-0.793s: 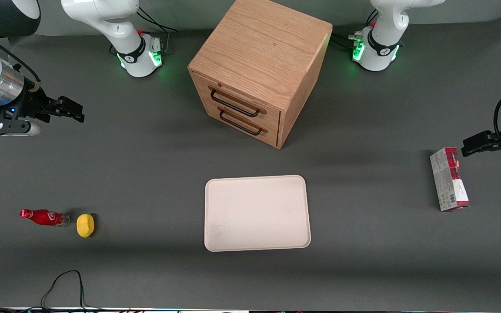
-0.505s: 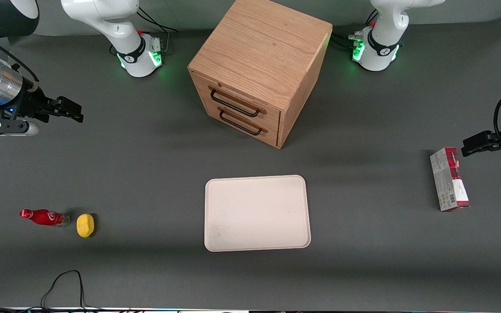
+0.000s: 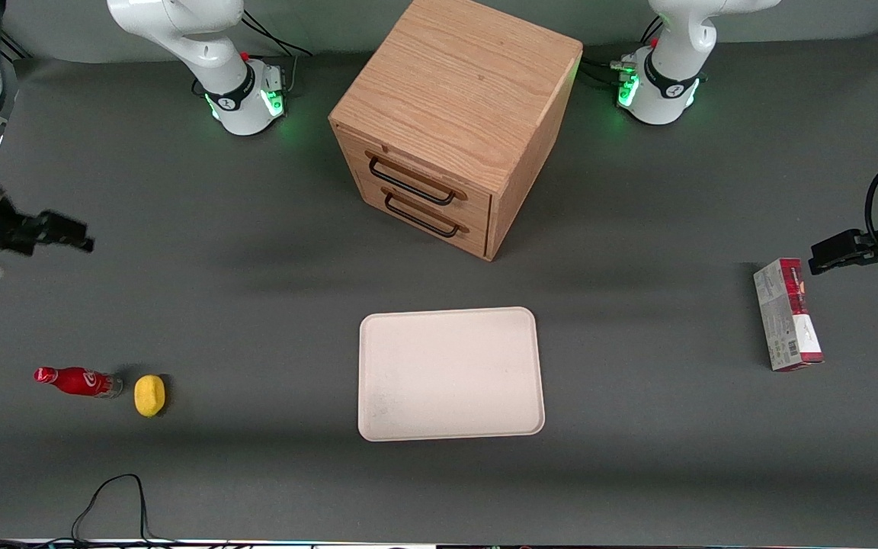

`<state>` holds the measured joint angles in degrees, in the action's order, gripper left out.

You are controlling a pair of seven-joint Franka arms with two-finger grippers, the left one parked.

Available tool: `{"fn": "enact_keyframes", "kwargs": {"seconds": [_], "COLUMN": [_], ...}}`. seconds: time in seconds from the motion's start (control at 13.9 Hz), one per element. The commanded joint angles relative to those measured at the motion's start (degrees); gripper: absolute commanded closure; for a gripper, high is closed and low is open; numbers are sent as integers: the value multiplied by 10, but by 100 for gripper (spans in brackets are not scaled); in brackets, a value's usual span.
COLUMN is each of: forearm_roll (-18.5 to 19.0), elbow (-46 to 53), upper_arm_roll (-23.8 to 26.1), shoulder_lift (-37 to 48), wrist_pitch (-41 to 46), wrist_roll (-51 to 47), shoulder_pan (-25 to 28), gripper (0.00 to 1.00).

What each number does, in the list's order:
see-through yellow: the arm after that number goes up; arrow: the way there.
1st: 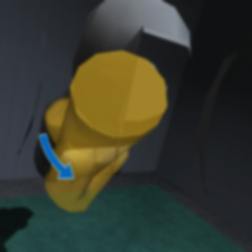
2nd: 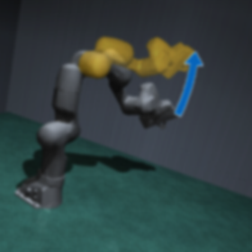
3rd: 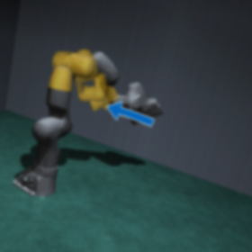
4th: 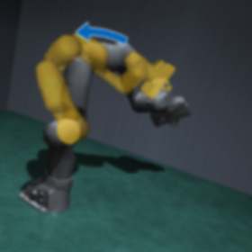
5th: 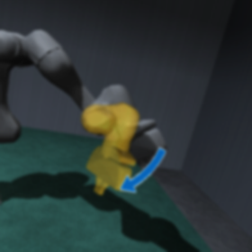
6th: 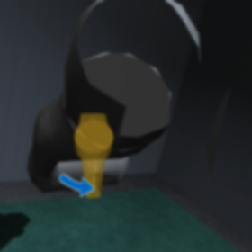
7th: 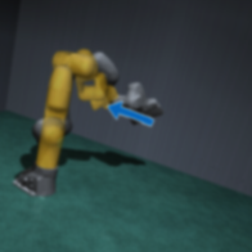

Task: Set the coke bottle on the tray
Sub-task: 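Move the open right gripper down toward the red Coca-Cola bottle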

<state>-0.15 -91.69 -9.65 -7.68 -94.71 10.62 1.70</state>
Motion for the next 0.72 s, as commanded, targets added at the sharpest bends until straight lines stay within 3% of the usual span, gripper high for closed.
{"fn": "enact_keyframes", "kwargs": {"seconds": [0.0,0.29,0.5,0.65], "forearm_roll": [4,-13,-74,-85], "elbow": [54,63,69,94], "upper_arm_roll": [-28,-43,-84,-100], "shoulder_lift": [-86,-156,-206,-238], "wrist_pitch": [-40,-116,-162,-171], "wrist_roll": [72,121,192,226], "shoulder_pan": [2,-1,-2,-4], "gripper": [0,0,0,0]}}
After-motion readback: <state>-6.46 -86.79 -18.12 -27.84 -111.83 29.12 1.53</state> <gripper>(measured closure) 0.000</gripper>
